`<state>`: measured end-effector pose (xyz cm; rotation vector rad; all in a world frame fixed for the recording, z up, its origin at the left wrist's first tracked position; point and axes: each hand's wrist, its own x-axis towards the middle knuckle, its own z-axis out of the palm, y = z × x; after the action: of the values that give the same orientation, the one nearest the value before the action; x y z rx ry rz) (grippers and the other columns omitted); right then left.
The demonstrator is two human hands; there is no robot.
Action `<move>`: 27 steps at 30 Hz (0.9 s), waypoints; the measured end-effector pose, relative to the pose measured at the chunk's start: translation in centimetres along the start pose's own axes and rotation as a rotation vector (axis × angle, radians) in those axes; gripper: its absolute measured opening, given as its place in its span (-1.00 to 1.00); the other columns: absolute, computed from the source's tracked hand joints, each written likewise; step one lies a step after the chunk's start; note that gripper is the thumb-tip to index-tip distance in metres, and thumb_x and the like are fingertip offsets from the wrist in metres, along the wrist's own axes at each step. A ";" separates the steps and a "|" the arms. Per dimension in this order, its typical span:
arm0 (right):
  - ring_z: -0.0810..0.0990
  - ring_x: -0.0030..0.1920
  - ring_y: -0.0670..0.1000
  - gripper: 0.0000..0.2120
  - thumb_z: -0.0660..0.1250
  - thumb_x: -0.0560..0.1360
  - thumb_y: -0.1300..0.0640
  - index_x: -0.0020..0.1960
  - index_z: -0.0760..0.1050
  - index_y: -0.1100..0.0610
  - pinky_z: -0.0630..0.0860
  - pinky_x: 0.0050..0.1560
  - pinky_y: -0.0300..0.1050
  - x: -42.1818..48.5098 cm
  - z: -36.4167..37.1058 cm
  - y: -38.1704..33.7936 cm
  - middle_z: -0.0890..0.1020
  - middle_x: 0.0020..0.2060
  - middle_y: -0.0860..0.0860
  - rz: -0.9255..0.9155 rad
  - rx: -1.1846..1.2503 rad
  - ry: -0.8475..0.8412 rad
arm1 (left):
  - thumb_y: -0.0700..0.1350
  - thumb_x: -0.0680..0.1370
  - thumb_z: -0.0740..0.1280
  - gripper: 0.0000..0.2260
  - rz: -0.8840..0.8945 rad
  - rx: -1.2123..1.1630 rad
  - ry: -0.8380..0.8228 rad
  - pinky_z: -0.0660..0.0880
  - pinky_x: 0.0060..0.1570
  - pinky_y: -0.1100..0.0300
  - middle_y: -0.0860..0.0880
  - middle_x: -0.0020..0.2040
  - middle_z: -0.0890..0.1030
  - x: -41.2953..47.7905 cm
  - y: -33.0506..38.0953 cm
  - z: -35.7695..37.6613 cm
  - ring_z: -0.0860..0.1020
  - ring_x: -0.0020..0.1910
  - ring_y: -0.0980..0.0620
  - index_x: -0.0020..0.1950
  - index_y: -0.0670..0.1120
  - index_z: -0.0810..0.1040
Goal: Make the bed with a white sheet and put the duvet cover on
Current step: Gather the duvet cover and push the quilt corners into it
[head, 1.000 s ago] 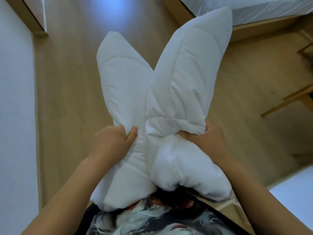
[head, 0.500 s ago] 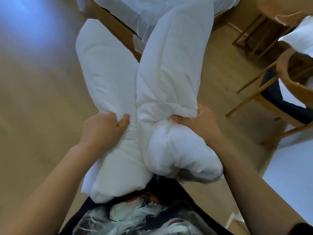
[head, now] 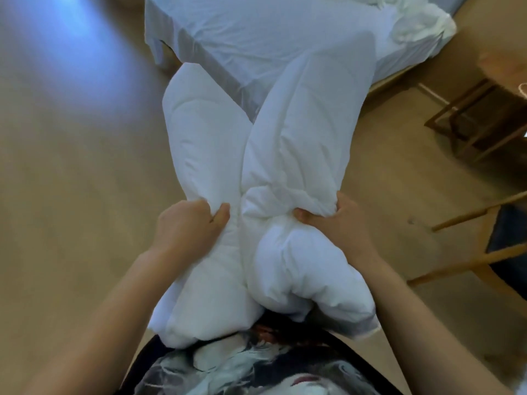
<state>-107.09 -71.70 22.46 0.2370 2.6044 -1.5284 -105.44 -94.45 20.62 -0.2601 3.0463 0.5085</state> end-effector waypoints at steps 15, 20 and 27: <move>0.63 -0.17 -0.14 -0.68 0.47 0.27 -0.15 -0.03 0.53 -0.09 0.58 -0.08 -0.10 37.7 -6.2 -9.8 0.66 -0.22 -0.14 -0.067 0.047 0.126 | 0.18 0.57 0.09 -0.52 0.153 0.021 0.089 0.09 -0.46 0.15 0.01 -0.47 0.29 40.4 13.6 -3.2 0.20 -0.48 0.09 -0.43 -0.10 0.25; 0.57 -0.23 -0.24 -0.76 0.48 0.28 -0.16 -0.18 0.45 -0.16 0.40 -0.30 -0.42 49.6 -10.4 -10.1 0.60 -0.28 -0.23 -0.070 0.005 0.169 | 0.17 0.57 0.11 -0.53 0.193 -0.010 0.092 0.18 -0.32 0.12 0.00 -0.47 0.29 51.2 20.1 -3.0 0.26 -0.41 -0.01 -0.43 -0.11 0.25; 0.57 -0.22 -0.27 -0.77 0.46 0.27 -0.17 -0.20 0.47 -0.13 0.44 -0.28 -0.46 65.8 -16.4 -9.7 0.61 -0.31 -0.23 -0.125 -0.022 0.086 | 0.20 0.57 0.07 -0.55 0.119 -0.035 0.087 0.21 -0.26 0.12 0.00 -0.43 0.29 63.8 28.8 -0.3 0.35 -0.33 -0.06 -0.41 -0.07 0.24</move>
<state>-173.82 -56.92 27.22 0.1431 2.7494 -1.5595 -173.28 -77.73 25.65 -0.1049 3.1538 0.5730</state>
